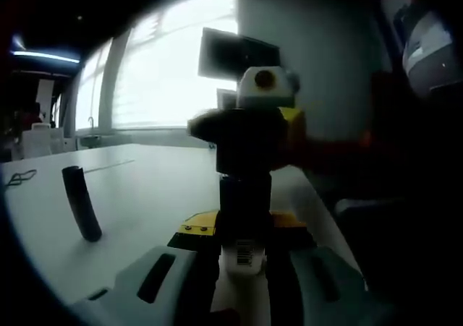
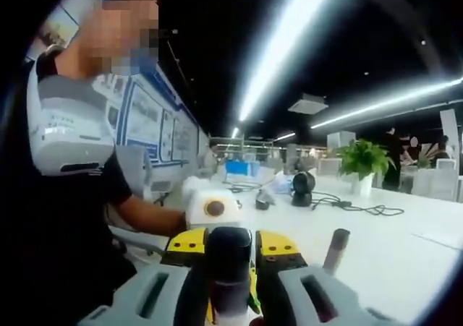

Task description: Pick up cosmetic bottle twist off cap place on table pick up cap screw tight cap place on table

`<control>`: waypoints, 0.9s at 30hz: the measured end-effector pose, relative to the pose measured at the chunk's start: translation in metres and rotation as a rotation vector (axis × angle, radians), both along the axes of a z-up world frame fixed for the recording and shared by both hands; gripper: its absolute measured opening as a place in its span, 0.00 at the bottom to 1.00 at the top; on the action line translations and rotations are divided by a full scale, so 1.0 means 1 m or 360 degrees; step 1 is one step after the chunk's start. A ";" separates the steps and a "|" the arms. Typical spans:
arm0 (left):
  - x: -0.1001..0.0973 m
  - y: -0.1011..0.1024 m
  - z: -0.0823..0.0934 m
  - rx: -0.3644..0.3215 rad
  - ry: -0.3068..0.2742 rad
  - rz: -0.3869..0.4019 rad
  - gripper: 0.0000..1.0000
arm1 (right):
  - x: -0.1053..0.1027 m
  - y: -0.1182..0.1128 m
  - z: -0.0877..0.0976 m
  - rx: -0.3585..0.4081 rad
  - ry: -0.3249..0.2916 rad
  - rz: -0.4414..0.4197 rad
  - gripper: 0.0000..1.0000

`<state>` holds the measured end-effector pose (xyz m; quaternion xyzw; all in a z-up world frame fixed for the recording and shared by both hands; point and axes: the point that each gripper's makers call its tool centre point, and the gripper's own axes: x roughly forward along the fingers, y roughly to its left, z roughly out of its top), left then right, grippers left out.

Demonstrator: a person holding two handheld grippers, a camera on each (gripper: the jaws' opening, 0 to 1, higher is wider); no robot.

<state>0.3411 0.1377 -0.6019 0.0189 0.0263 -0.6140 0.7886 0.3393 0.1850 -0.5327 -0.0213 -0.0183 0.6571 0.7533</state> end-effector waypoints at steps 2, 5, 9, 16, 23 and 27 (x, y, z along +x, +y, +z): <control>0.000 0.000 0.000 0.0000 0.0000 0.0001 0.14 | 0.001 0.000 0.000 -0.0003 0.0009 -0.0009 0.16; -0.001 0.000 0.000 0.0001 -0.0002 0.0000 0.14 | 0.001 0.000 -0.001 -0.0005 0.0033 -0.0020 0.16; -0.002 0.000 0.001 0.0002 -0.0007 -0.0001 0.14 | 0.001 0.000 -0.001 -0.0021 0.0050 -0.0052 0.15; -0.002 -0.001 0.001 0.0001 -0.0002 -0.0003 0.14 | 0.003 -0.002 -0.001 -0.0014 0.0067 -0.0109 0.15; -0.003 -0.001 0.001 0.0002 -0.0005 -0.0010 0.14 | 0.002 -0.003 -0.002 -0.0028 0.0078 -0.0182 0.15; -0.001 0.000 0.000 0.0002 -0.0004 -0.0009 0.14 | 0.003 -0.003 -0.002 -0.0047 0.0087 -0.0232 0.15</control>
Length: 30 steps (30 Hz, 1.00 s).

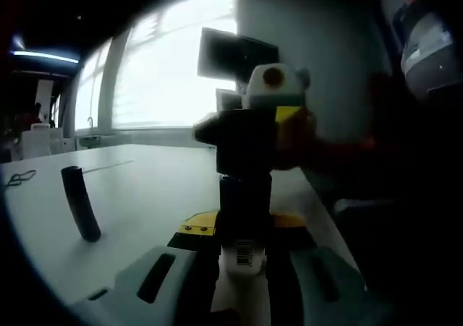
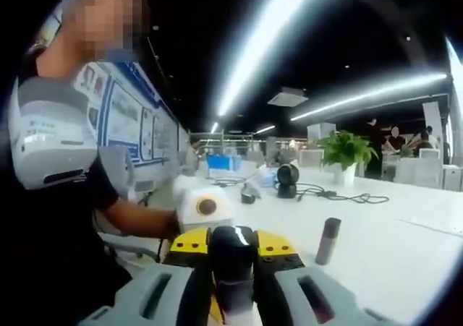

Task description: Pick up cosmetic bottle twist off cap place on table pick up cap screw tight cap place on table

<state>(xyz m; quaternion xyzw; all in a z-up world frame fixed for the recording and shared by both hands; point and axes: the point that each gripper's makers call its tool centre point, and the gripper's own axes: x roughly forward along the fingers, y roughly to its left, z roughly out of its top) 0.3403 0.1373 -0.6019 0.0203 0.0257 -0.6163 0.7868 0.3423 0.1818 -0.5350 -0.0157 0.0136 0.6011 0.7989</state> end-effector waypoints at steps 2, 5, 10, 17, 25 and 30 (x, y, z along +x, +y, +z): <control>0.001 0.000 0.000 0.0000 0.0000 0.0001 0.14 | 0.000 0.000 0.000 -0.0003 0.0003 -0.0020 0.15; 0.001 0.000 0.000 0.0000 0.0001 0.0002 0.14 | 0.001 -0.001 -0.001 0.0001 0.0005 -0.0055 0.15; 0.001 0.000 0.000 0.0001 0.0001 0.0002 0.14 | 0.001 -0.002 -0.001 -0.0003 0.0006 -0.0127 0.15; 0.001 0.000 0.000 0.0001 0.0005 0.0004 0.14 | 0.003 -0.003 -0.002 0.0013 0.0024 -0.0268 0.15; -0.001 -0.001 0.000 0.0003 -0.0002 0.0002 0.14 | 0.003 -0.005 -0.002 -0.0013 0.0002 -0.0420 0.15; -0.001 -0.001 0.000 0.0004 -0.0002 0.0002 0.14 | 0.003 -0.006 -0.002 -0.0007 -0.0002 -0.0523 0.15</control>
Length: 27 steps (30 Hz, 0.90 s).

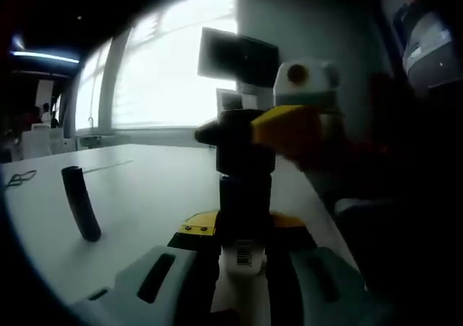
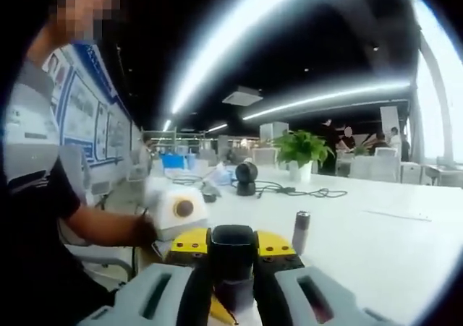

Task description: Pick up cosmetic bottle twist off cap place on table pick up cap screw tight cap place on table

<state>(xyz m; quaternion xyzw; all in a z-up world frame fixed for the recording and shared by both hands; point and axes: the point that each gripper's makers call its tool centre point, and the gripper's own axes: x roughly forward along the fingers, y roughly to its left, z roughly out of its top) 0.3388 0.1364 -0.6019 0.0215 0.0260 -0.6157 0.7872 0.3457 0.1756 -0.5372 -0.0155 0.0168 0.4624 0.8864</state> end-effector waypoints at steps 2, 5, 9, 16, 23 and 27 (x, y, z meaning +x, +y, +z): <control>0.000 0.000 0.000 0.0000 -0.0001 0.0001 0.14 | 0.001 -0.001 0.000 0.0011 0.0006 -0.0046 0.15; -0.001 0.000 0.000 0.0000 0.0000 0.0003 0.14 | 0.001 -0.002 0.000 0.0029 -0.0001 -0.0111 0.15; -0.001 0.000 0.000 0.0000 0.0001 0.0005 0.14 | 0.002 -0.003 0.000 0.0028 -0.0008 -0.0186 0.15; 0.000 0.000 0.000 0.0001 -0.0001 0.0005 0.14 | 0.003 -0.007 0.000 0.0017 -0.0038 -0.0374 0.15; 0.001 0.001 -0.001 0.0003 -0.0006 0.0009 0.14 | 0.005 -0.010 0.001 0.0021 -0.0063 -0.0573 0.15; 0.001 0.001 -0.001 0.0004 -0.0007 0.0010 0.14 | 0.005 -0.012 0.001 0.0028 -0.0083 -0.0715 0.15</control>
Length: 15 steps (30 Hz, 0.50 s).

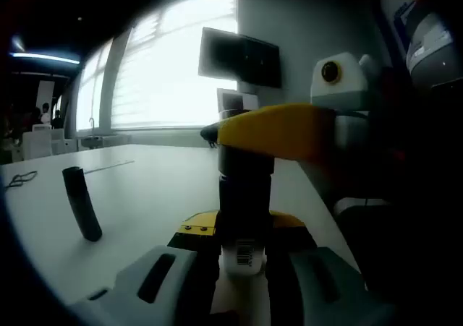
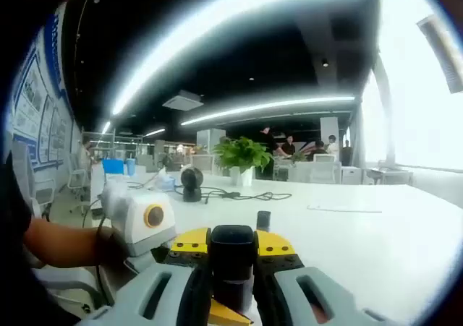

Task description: Pick up cosmetic bottle twist off cap place on table pick up cap screw tight cap place on table

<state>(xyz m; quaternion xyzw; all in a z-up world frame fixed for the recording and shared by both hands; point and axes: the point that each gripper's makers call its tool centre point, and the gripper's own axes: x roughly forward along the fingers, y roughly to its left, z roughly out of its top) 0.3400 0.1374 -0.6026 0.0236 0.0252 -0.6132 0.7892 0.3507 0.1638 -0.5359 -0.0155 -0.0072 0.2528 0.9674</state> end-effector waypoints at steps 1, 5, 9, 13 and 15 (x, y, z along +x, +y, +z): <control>0.000 0.000 0.000 0.0000 0.0000 0.0002 0.14 | 0.000 0.000 0.000 0.0013 0.0001 -0.0023 0.15; 0.000 0.000 0.000 0.0001 0.0002 0.0007 0.14 | 0.001 -0.003 0.001 0.0021 -0.0026 -0.0150 0.15; 0.002 0.001 0.000 0.0001 -0.0002 0.0006 0.14 | -0.001 -0.002 0.001 0.0016 -0.0069 -0.0236 0.15; 0.003 0.002 0.000 0.0001 -0.0002 0.0008 0.14 | -0.002 -0.002 0.001 0.0014 -0.0089 -0.0287 0.15; 0.003 0.002 0.000 0.0001 -0.0002 0.0007 0.14 | -0.002 -0.004 0.001 0.0025 -0.0094 -0.0322 0.15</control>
